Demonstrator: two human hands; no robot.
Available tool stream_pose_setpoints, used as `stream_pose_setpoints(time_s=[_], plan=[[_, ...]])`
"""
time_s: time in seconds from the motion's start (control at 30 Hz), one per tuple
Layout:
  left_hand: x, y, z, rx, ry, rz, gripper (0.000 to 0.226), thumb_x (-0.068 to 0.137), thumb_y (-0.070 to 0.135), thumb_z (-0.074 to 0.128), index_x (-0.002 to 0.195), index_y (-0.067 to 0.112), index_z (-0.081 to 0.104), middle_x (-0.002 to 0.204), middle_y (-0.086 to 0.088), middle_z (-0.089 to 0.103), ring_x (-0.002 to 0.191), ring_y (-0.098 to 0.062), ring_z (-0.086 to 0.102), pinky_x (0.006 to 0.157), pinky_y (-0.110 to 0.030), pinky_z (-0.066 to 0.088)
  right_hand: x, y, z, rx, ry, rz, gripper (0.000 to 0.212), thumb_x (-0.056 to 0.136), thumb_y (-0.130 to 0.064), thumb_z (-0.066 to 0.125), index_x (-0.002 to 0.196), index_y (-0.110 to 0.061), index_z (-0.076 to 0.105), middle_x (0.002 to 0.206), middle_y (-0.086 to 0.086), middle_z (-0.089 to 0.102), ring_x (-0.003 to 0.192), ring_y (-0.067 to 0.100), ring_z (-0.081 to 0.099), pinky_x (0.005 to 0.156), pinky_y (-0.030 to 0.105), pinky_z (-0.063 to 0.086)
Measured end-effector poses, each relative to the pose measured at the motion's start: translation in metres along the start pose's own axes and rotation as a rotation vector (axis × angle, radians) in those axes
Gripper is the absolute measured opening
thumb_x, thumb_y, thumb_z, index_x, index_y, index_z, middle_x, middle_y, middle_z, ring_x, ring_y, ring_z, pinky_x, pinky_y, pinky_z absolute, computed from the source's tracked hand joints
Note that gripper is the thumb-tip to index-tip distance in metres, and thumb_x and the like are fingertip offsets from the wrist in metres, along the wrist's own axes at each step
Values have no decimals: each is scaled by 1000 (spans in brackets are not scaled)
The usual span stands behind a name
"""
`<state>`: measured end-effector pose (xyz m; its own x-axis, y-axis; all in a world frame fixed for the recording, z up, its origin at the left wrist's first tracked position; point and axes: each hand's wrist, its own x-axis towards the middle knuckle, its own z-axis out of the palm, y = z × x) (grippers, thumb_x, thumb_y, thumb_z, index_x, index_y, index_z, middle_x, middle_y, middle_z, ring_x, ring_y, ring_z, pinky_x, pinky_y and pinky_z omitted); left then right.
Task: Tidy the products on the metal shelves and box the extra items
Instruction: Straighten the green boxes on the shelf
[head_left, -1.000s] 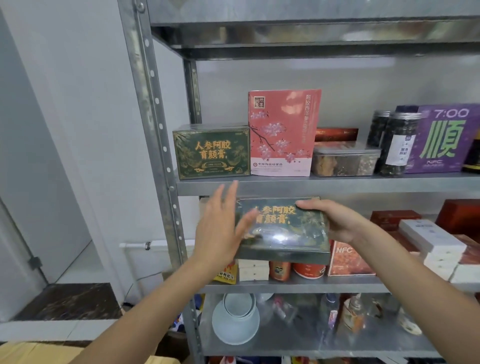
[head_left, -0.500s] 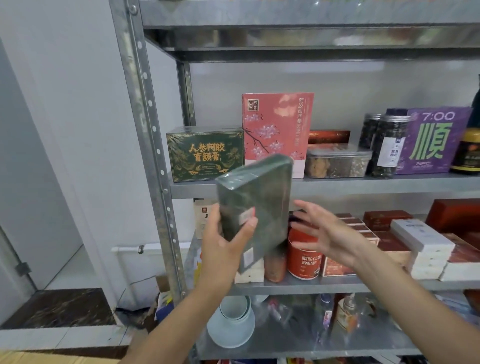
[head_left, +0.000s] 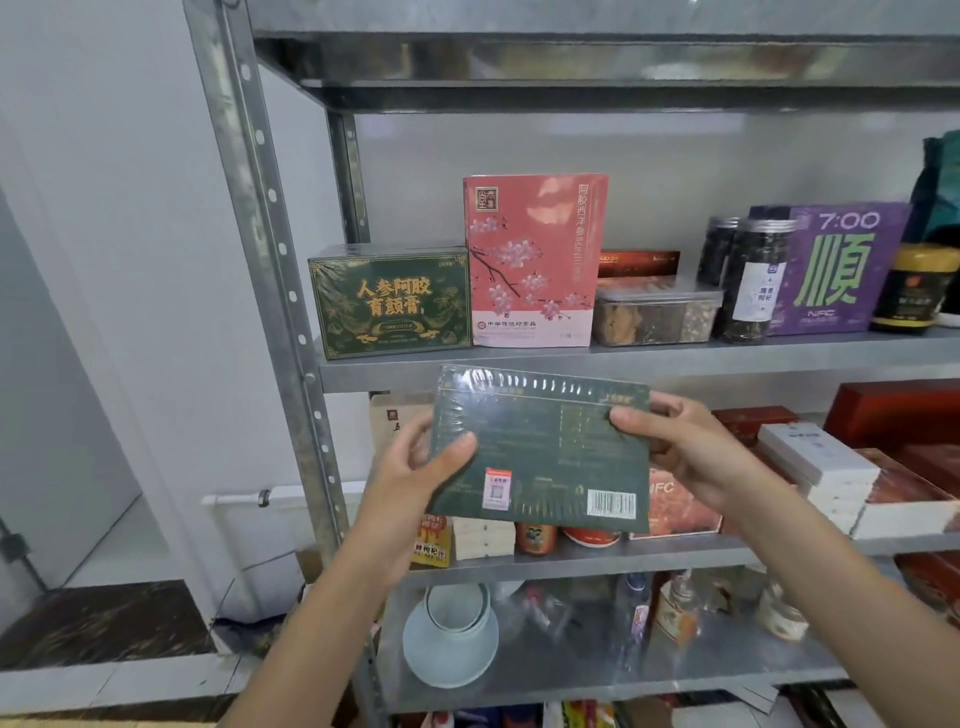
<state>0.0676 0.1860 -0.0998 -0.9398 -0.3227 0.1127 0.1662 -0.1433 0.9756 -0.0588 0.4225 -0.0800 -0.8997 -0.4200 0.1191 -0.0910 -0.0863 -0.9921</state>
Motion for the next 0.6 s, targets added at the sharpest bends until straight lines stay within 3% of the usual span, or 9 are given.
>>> stream_pose_setpoints(time_s=[0.07, 0.13, 0.2, 0.3, 0.4, 0.5, 0.53, 0.6], plan=[[0, -4, 5, 21, 20, -66, 58, 68, 41, 74, 121, 22, 59, 104, -2, 75, 94, -23, 73, 87, -46, 57, 4, -3, 5, -26, 29, 13, 66, 46, -41, 85, 103, -10, 72, 91, 5, 76, 73, 14, 71, 62, 23, 57], [4, -7, 7, -50, 57, -94, 47, 76, 36, 72, 118, 19, 61, 99, -3, 76, 89, -22, 74, 74, -39, 61, 5, -2, 10, 47, -1, 46, 72, 51, -41, 88, 111, -7, 69, 98, 7, 75, 78, 16, 71, 66, 25, 58], [9, -8, 6, -115, 93, -110, 35, 84, 30, 70, 116, 17, 62, 97, -3, 76, 83, -18, 74, 60, -28, 59, 2, 1, 13, 202, -158, 118, 72, 62, -33, 89, 123, -8, 62, 112, 11, 72, 94, 23, 71, 71, 33, 59], [15, -10, 3, -128, 124, -118, 33, 87, 32, 68, 115, 15, 63, 98, -2, 76, 84, -16, 74, 60, -26, 57, -8, 9, 22, 345, -319, 209, 54, 73, -12, 79, 123, -8, 60, 119, 16, 68, 104, 33, 68, 70, 45, 59], [18, -13, 1, 66, 104, -136, 32, 91, 37, 62, 118, 19, 60, 110, -4, 73, 96, -21, 71, 80, -36, 58, -14, 13, 34, 323, -173, 195, 40, 72, -4, 69, 112, -8, 62, 105, 13, 73, 86, 26, 73, 58, 34, 59], [17, -13, 5, 613, 184, 5, 40, 99, 30, 54, 137, 23, 48, 142, -3, 49, 120, -16, 55, 99, -40, 49, -20, 13, 48, 90, -24, 63, 36, 79, 6, 69, 111, -9, 61, 96, 5, 75, 79, 18, 74, 55, 28, 57], [14, -11, 10, 662, 178, 73, 46, 98, 33, 53, 142, 25, 43, 143, 1, 46, 123, -11, 51, 101, -36, 47, -22, 14, 54, -12, 36, 5, 36, 80, 5, 70, 110, -10, 60, 91, 0, 76, 76, 12, 73, 54, 23, 56], [2, -1, 24, 487, 2, 143, 55, 90, 50, 55, 141, 32, 44, 133, 14, 54, 112, 6, 54, 92, -21, 47, -29, 16, 69, -265, 142, -133, 39, 80, -2, 74, 112, -18, 58, 87, -9, 72, 74, -5, 68, 56, 10, 50]])
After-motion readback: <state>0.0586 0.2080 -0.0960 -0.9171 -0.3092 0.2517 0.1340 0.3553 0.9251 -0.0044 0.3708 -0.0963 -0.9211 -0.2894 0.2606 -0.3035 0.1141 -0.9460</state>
